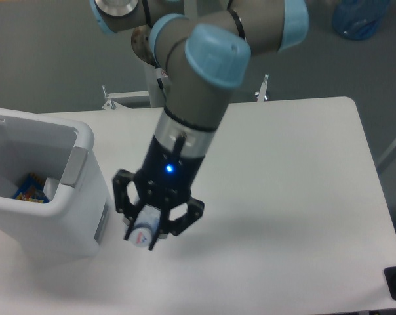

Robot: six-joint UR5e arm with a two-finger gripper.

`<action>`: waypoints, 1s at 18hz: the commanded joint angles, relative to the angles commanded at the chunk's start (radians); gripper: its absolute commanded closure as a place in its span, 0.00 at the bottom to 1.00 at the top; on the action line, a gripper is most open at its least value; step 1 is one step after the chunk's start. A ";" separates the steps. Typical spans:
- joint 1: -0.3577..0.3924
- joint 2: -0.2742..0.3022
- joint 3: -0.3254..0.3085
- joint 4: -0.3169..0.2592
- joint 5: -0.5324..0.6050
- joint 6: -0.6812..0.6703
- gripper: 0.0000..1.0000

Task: Place the trash in the trash can
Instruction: 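Lift the bottle and carry it over the trash bin, then lower the bottle into the bin and open the gripper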

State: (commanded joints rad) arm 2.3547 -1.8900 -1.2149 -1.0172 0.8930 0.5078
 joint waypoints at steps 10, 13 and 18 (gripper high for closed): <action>-0.074 0.041 0.000 0.159 -0.146 -0.011 1.00; -0.090 0.069 -0.002 0.177 -0.147 -0.020 1.00; -0.129 0.103 -0.026 0.177 -0.147 -0.021 1.00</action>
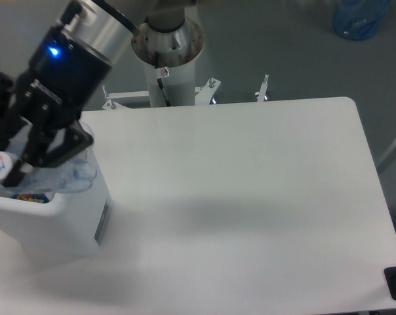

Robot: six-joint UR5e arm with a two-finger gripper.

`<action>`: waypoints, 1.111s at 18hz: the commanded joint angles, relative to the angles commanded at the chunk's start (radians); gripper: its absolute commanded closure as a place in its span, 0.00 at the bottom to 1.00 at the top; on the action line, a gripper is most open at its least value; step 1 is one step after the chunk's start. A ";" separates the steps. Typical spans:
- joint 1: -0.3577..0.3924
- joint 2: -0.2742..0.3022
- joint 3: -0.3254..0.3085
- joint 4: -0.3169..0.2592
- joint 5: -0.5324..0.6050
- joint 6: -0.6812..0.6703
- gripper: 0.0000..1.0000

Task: Place the trash in the trash can
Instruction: 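Lower the bottle into the bin and open the gripper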

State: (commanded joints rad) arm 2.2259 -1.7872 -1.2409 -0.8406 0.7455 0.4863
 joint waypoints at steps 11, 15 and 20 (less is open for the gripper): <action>-0.084 0.031 -0.129 0.003 0.003 -0.037 0.26; -0.084 0.029 -0.138 0.009 0.011 -0.028 0.00; -0.030 0.032 -0.146 0.009 0.032 -0.028 0.00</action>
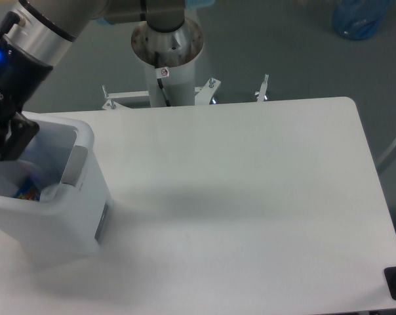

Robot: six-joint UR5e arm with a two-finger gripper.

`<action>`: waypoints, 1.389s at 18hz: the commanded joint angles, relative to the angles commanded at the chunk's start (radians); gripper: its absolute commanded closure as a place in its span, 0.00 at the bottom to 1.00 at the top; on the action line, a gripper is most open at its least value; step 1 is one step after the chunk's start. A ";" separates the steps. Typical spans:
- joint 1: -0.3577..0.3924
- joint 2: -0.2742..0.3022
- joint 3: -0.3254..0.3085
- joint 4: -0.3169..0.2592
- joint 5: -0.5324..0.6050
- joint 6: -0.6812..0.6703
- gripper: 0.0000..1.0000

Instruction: Place the trash in the trash can

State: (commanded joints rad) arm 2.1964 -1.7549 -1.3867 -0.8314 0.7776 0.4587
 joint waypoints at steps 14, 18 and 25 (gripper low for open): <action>0.489 -0.050 -0.208 -0.005 0.175 0.444 0.00; 0.525 -0.104 -0.218 0.002 0.403 0.593 0.00; 0.523 -0.161 -0.181 -0.015 0.629 0.842 0.00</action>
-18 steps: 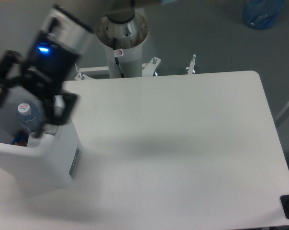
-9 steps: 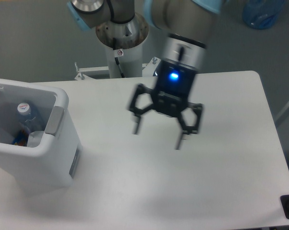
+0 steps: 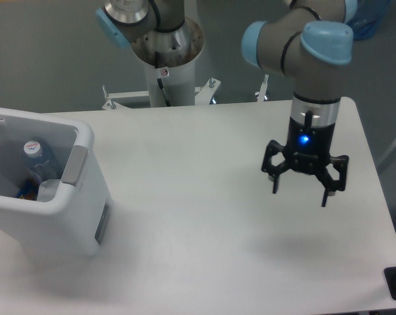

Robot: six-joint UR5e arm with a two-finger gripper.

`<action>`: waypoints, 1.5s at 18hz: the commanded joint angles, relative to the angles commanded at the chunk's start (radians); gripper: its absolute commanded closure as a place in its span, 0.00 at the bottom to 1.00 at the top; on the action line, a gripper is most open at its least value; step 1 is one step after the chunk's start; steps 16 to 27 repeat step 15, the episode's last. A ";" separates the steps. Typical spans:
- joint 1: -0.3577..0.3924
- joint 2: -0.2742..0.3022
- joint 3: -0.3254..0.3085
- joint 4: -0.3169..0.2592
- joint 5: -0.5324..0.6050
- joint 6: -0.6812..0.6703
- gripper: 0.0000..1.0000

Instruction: Place the trash in the trash can

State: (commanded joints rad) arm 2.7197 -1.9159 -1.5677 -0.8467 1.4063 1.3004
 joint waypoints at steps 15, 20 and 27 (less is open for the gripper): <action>-0.009 -0.006 -0.054 -0.025 0.119 0.048 0.00; -0.009 -0.006 -0.054 -0.025 0.119 0.048 0.00; -0.009 -0.006 -0.054 -0.025 0.119 0.048 0.00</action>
